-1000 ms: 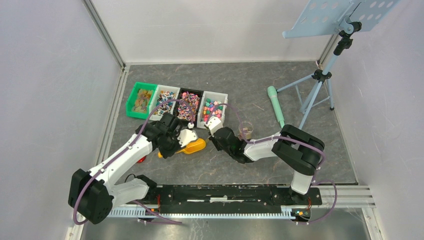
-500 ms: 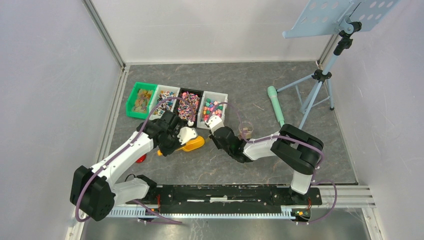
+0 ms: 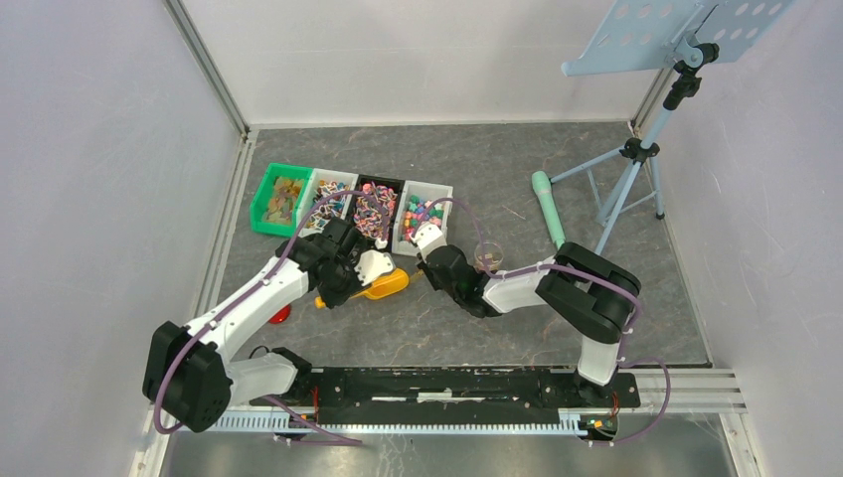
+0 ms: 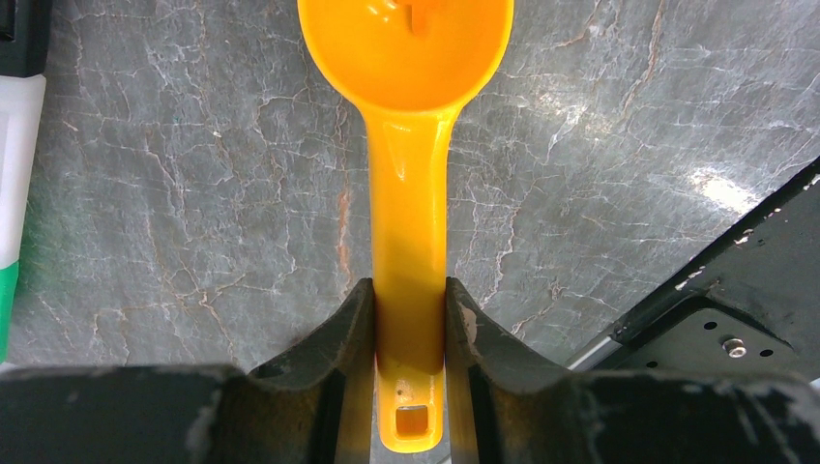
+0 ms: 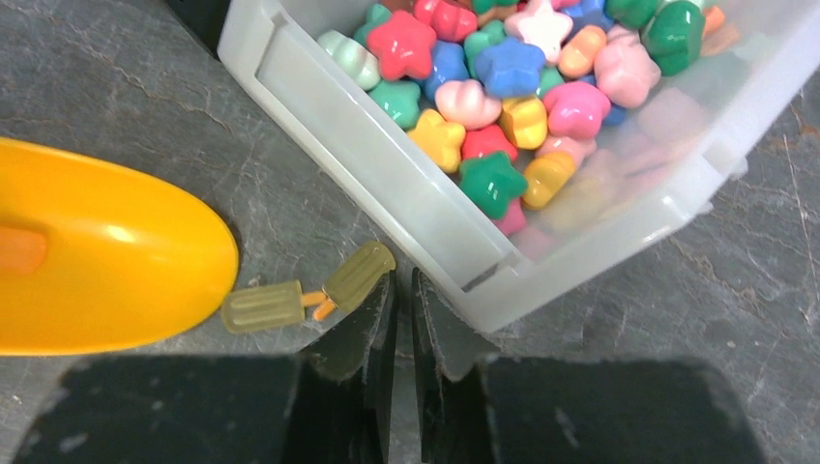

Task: Pack the candies
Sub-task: Scoop the fake candies from the center of the board.

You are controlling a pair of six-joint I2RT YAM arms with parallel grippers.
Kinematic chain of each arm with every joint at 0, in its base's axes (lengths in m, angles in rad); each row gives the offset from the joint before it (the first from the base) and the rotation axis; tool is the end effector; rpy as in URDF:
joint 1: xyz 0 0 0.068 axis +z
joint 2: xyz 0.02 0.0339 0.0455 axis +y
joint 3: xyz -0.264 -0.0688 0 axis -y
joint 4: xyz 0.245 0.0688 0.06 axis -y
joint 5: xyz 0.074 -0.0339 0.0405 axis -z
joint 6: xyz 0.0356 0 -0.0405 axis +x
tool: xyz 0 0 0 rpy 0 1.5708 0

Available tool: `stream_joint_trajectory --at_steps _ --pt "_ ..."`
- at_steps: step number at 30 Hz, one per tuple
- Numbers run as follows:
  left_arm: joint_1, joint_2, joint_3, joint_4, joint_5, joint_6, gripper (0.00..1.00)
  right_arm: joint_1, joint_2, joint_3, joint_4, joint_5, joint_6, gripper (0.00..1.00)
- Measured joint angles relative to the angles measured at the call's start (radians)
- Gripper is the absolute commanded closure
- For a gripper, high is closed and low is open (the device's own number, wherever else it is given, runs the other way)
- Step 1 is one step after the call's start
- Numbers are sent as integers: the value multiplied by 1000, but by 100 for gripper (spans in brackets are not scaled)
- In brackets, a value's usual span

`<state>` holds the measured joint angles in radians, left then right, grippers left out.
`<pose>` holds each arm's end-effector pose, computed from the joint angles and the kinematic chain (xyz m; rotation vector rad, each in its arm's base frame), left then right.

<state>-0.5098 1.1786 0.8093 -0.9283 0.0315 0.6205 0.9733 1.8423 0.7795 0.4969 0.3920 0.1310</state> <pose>0.1730 -0.0980 0.2195 1.5406 2.4179 -0.0233 0.2096 0.2839 0.1256 -0.6452 1.9972 0.2486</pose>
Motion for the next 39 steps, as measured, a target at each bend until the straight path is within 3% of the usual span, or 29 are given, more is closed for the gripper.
stream_joint_trajectory --at_steps 15,39 --pt "0 8 0 18 5 0 98 -7 26 2 78 -185 -39 84" --pt "10 29 11 -2 18 0 98 -27 25 -11 111 -293 54 83"
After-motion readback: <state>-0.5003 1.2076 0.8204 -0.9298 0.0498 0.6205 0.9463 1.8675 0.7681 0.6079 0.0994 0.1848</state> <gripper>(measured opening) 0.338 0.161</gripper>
